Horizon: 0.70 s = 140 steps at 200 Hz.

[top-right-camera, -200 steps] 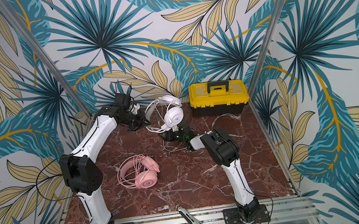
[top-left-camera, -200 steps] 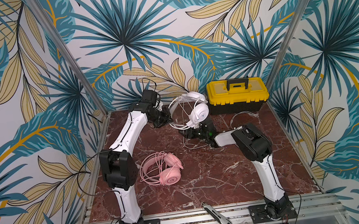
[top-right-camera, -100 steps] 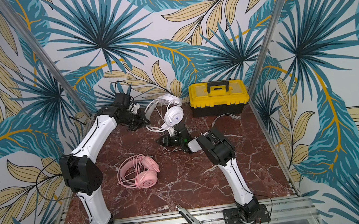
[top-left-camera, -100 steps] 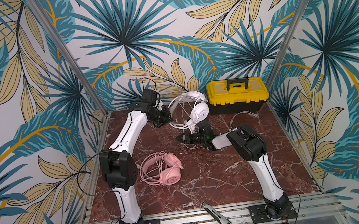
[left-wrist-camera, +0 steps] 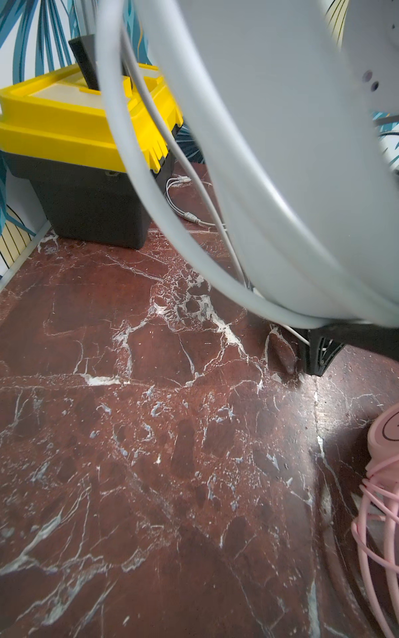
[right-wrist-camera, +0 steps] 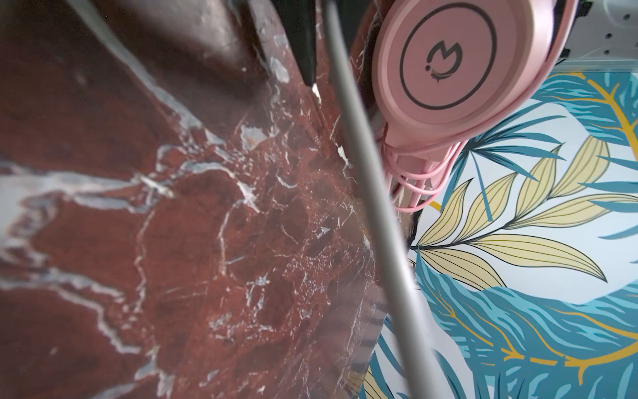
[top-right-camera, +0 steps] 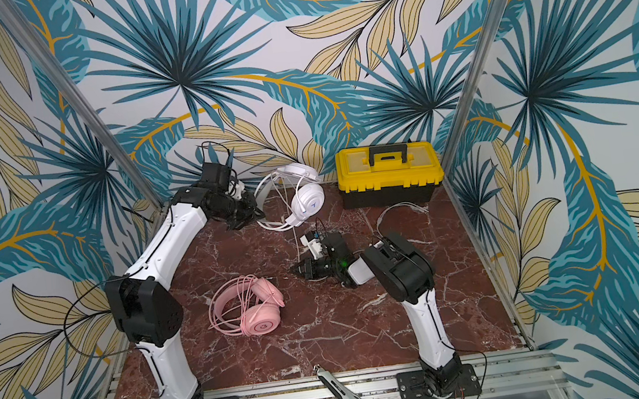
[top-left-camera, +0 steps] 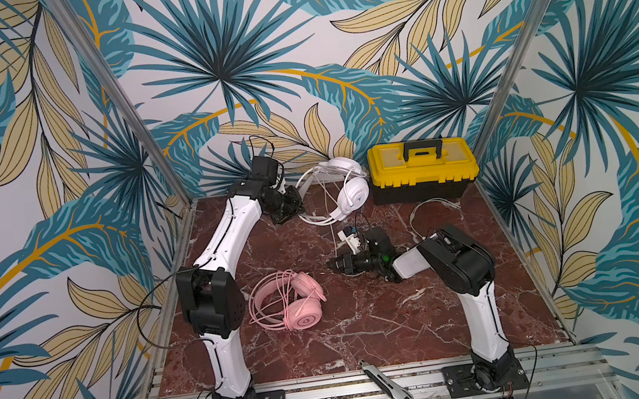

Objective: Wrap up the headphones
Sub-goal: 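Lift the grey cable with the right gripper up over the white headset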

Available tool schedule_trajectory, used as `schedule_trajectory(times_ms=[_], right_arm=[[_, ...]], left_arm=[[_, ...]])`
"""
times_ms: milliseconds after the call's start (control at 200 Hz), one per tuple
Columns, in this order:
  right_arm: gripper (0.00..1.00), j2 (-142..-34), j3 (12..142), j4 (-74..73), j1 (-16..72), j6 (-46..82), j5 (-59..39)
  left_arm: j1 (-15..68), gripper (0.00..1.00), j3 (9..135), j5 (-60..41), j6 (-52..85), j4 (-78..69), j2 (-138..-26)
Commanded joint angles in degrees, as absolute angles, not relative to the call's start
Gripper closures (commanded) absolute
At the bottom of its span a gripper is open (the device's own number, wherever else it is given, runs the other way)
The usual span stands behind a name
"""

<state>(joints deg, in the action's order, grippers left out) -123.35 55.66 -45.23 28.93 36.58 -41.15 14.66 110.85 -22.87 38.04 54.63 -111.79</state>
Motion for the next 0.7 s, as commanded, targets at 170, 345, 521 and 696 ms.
schedule_trajectory(times_ms=[170,345,521,696], right_arm=[[1.0,-115.17,49.63,-40.58,29.19,32.06,-40.48],[1.0,-105.7,45.33,-29.9,29.36,25.84,-36.93],[1.0,-97.2,46.93,-8.2,32.62,13.69,-31.01],[0.99,-92.1,52.49,11.48,36.53,3.05,-24.02]], left_arm=[[13.64,1.0,110.32,-20.68,40.49,50.59,-110.9],[13.54,1.0,108.92,-15.92,42.47,50.49,-110.43],[13.54,1.0,107.29,-12.72,43.39,50.54,-111.08],[13.98,1.0,105.82,-10.15,43.71,50.54,-111.57]])
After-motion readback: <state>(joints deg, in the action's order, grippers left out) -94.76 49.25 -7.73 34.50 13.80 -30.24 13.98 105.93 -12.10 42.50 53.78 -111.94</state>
